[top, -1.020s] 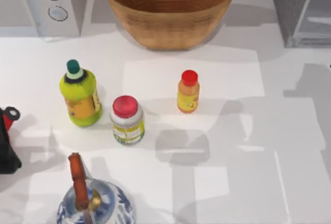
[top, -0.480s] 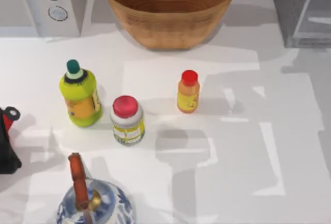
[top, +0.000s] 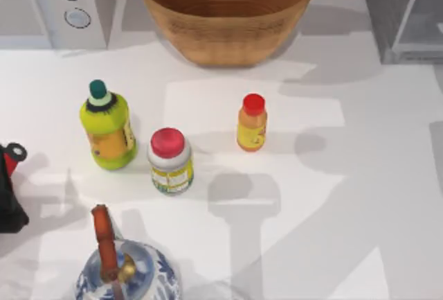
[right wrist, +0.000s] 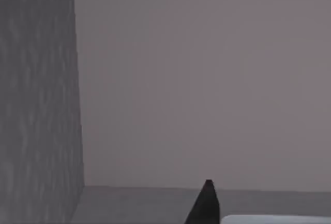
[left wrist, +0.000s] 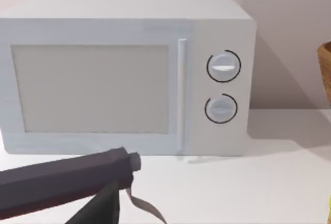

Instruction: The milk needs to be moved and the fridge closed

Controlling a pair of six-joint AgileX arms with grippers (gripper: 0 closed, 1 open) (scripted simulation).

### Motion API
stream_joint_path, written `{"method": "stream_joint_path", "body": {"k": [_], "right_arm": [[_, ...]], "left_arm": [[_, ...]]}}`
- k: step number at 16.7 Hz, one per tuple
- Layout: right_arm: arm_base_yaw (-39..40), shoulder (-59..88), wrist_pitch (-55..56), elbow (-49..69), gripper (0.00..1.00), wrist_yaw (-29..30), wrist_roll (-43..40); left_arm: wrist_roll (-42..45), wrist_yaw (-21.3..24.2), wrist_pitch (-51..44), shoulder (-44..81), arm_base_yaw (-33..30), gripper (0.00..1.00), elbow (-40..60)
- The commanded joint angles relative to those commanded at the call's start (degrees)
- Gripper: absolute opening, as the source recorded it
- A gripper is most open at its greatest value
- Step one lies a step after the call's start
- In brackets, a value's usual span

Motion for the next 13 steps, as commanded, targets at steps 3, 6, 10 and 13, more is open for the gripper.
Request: {"method": "stream_joint_path", "body": {"k": [3, 6, 10, 13], "right_arm": [[-1.9, 7.5, -3.1, 5.9, 0.00, -1.7, 0.3], [-2.6, 10.1, -4.4, 7.8, 0.00, -2.4, 0.4], [-2.3, 10.0, -4.3, 7.5, 0.00, -2.3, 0.5], [-2.6, 10.1, -4.4, 7.7, 0.00, -2.4, 0.4]], "left_arm": [[0.0, 0.0, 0.0, 0.0, 0.0, 1.00, 0.0], [0.0, 0.0, 0.0, 0.0, 0.0, 1.00, 0.0], [0.0, 0.0, 0.0, 0.0, 0.0, 1.00, 0.0], [0.0, 0.0, 0.0, 0.0, 0.0, 1.00, 0.0]]}}
